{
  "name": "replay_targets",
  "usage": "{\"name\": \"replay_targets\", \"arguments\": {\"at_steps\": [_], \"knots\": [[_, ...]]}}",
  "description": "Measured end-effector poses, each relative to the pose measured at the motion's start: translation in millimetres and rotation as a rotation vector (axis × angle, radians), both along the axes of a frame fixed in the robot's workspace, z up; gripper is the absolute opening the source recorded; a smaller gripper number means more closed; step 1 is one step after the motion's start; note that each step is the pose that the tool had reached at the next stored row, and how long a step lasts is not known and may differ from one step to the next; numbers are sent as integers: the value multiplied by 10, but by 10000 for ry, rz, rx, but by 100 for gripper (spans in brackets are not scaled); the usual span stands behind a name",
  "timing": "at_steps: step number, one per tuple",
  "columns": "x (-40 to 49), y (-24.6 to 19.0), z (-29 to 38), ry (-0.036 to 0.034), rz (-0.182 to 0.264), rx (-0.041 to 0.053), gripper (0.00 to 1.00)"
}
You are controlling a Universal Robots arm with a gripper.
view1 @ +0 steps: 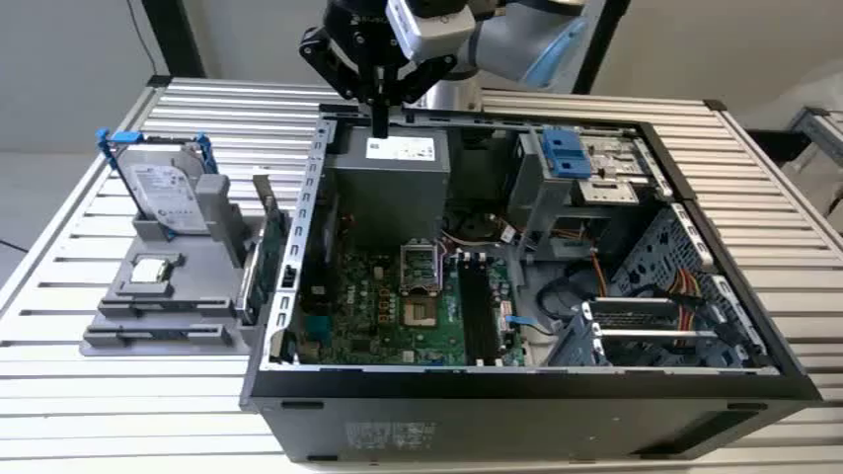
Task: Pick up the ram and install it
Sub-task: 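Reach for the ram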
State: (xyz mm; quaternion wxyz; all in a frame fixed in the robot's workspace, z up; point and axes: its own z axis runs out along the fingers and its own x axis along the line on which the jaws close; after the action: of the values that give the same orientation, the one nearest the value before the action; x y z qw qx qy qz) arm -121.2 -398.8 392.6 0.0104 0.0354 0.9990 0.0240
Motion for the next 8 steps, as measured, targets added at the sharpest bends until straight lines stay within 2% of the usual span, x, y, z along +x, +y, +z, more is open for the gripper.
{"name": "replay_targets", "arguments": {"at_steps": [8], "knots": [[0,0,0,0,0,-27,0]]}}
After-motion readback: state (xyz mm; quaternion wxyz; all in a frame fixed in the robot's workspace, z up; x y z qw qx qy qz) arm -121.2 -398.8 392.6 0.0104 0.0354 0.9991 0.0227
